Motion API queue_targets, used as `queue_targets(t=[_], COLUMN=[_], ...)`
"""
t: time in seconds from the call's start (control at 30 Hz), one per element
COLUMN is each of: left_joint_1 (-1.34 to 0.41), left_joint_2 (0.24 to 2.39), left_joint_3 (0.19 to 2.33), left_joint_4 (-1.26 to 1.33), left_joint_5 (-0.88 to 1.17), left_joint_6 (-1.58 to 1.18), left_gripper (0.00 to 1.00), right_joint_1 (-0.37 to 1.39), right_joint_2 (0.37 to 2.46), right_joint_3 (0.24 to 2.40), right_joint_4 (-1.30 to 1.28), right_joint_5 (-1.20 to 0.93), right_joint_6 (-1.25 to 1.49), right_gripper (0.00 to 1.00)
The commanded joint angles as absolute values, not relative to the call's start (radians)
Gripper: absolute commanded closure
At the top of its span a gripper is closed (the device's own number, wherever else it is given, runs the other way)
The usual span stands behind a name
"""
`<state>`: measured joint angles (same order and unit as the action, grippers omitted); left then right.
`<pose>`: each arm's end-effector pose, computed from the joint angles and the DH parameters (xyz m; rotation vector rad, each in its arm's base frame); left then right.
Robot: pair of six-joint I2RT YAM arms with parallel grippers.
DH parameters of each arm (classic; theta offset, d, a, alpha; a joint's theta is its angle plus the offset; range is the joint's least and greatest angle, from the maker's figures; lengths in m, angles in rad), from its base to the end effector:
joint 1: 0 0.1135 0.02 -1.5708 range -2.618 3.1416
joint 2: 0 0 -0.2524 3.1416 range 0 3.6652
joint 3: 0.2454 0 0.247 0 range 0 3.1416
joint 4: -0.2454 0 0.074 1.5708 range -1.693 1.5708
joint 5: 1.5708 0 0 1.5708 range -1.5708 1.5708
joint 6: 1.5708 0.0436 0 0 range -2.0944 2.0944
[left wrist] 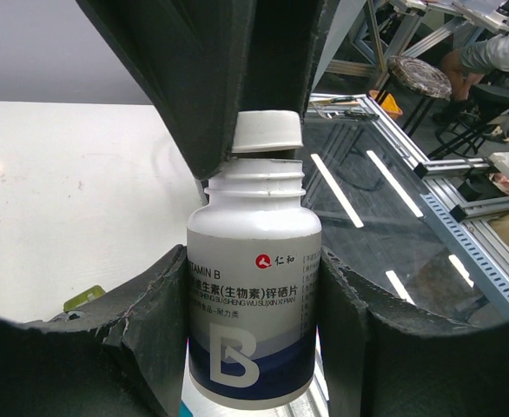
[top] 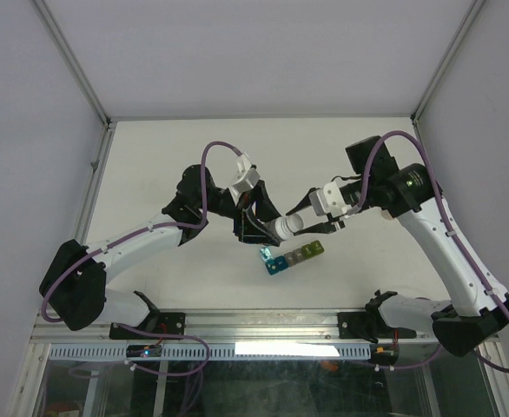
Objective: Sort the pills into containers
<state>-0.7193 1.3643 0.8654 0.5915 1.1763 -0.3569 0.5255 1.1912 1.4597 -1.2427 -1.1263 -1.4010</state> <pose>0.1974 -0.2264 0.3070 1.3150 1.2446 -1.6584 0.1478 0.1312 0.3926 -1.8695 0.8255 0.8857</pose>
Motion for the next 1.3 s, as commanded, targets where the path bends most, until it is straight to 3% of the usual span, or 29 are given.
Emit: queue_targets(t=[0.0, 0.53, 0.9, 1.1, 1.27], left_joint_1=[-0.719, -0.718, -0.738, -0.779, -0.796], left_joint_2=[1.355, 1.355, 1.316, 1.285, 1.264], left_joint_3=[0.892, 0.838, 0.881, 0.899, 0.852], left_joint_4=[0.636, 0.925, 0.68, 0.547, 0.636], left_joint_5=[1.163, 1.14, 0.938, 0.728, 0.612], left_joint_6=[-0.376, -0.566, -0.324, -0.157, -0.123], left_gripper=[1.0, 1.0, 1.0, 1.0, 1.0], right_joint_1=[0.547, 0.562, 0.562, 0.565, 0.562], right_joint_2=[1.17, 1.136, 1.185, 1.226, 1.251], right_joint_3=[1.446, 1.346, 1.287, 1.285, 1.237], right_joint_4=[-1.16, -1.017, -0.864, -0.762, -0.683], right_joint_5=[-1.142, -1.131, -1.103, -0.916, -0.912], right_joint_6=[-1.342, -1.237, -0.938, -0.644, -0.43], right_gripper=[0.8, 0.77, 0.77, 0.8, 0.82])
